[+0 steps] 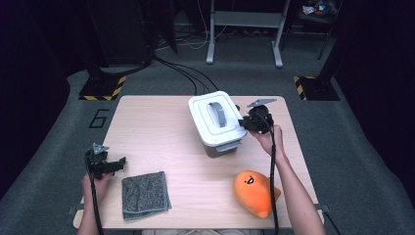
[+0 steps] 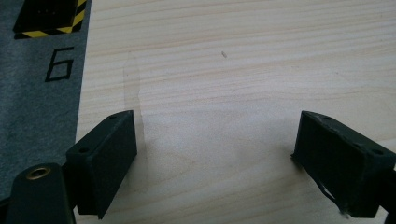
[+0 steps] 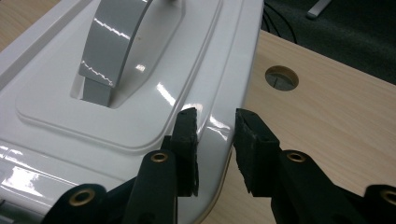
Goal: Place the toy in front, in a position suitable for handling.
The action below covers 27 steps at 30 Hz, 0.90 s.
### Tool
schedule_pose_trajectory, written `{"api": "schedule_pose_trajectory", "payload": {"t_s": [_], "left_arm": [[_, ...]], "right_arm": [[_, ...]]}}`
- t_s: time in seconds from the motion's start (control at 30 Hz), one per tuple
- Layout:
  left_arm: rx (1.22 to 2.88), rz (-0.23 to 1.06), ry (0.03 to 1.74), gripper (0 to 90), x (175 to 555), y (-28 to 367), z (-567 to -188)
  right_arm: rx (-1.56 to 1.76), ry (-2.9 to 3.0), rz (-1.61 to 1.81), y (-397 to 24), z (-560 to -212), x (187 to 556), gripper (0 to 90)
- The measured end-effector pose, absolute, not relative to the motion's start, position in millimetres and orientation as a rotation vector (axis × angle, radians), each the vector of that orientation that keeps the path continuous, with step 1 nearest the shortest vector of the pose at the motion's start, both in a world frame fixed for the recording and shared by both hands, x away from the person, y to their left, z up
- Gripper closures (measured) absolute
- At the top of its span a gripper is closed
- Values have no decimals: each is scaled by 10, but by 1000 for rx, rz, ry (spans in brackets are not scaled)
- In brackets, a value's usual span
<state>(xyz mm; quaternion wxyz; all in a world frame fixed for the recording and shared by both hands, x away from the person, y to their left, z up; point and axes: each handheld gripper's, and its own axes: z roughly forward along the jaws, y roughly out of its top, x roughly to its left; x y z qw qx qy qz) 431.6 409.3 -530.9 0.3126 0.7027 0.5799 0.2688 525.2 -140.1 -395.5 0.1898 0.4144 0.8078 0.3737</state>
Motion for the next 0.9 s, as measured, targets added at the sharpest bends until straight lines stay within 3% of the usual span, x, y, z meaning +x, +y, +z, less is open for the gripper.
{"api": "schedule_pose_trajectory", "payload": {"t_s": [0.47,0.53,0.77,0.9], "left_arm": [[1854,709,1530,128,4316,4092,-5309],[1856,711,1529,128,4316,4093,-5307],[1855,708,1531,128,4315,4092,-5307],[1856,712,1528,128,4316,4093,-5307]], "right_arm": [[1115,2302,1035,-1239,-3943,5262,684],[1170,2303,1074,-1275,-3932,5270,567],[1200,2251,1131,-1470,-3848,5196,497],[1221,2219,1147,-1697,-3786,5081,380]]}}
